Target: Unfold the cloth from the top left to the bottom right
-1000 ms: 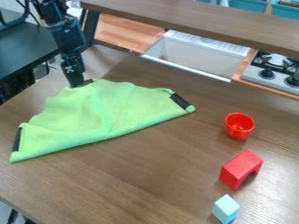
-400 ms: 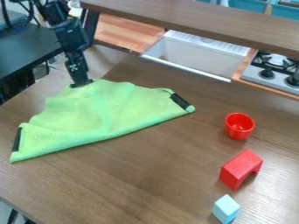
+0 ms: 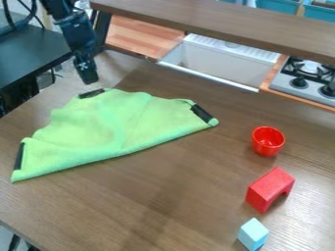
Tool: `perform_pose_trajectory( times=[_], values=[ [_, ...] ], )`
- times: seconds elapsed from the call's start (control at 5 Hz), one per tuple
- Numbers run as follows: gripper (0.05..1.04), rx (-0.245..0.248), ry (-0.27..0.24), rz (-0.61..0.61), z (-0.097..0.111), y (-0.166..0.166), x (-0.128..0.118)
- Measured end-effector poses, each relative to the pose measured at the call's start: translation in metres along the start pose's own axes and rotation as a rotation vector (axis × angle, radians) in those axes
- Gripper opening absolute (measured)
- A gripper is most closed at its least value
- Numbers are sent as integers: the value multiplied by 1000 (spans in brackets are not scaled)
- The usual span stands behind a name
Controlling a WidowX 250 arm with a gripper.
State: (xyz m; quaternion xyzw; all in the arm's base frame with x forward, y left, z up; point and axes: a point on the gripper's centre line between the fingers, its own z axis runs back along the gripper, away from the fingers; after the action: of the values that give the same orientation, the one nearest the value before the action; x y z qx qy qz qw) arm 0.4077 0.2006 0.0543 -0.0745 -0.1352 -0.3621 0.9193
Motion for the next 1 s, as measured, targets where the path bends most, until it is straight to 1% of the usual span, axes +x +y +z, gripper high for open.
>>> perform_pose_trajectory(
  times=[0.2,0.4,0.6,0.8,1.0],
  values=[
    [1001,48,9,19,-1,8,-1],
    [1001,67,22,32,-6,12,-4],
    [1001,66,38,38,-16,13,-9],
    [1001,82,58,31,-21,14,-10],
    [1001,100,87,26,-32,11,-8]
  ],
)
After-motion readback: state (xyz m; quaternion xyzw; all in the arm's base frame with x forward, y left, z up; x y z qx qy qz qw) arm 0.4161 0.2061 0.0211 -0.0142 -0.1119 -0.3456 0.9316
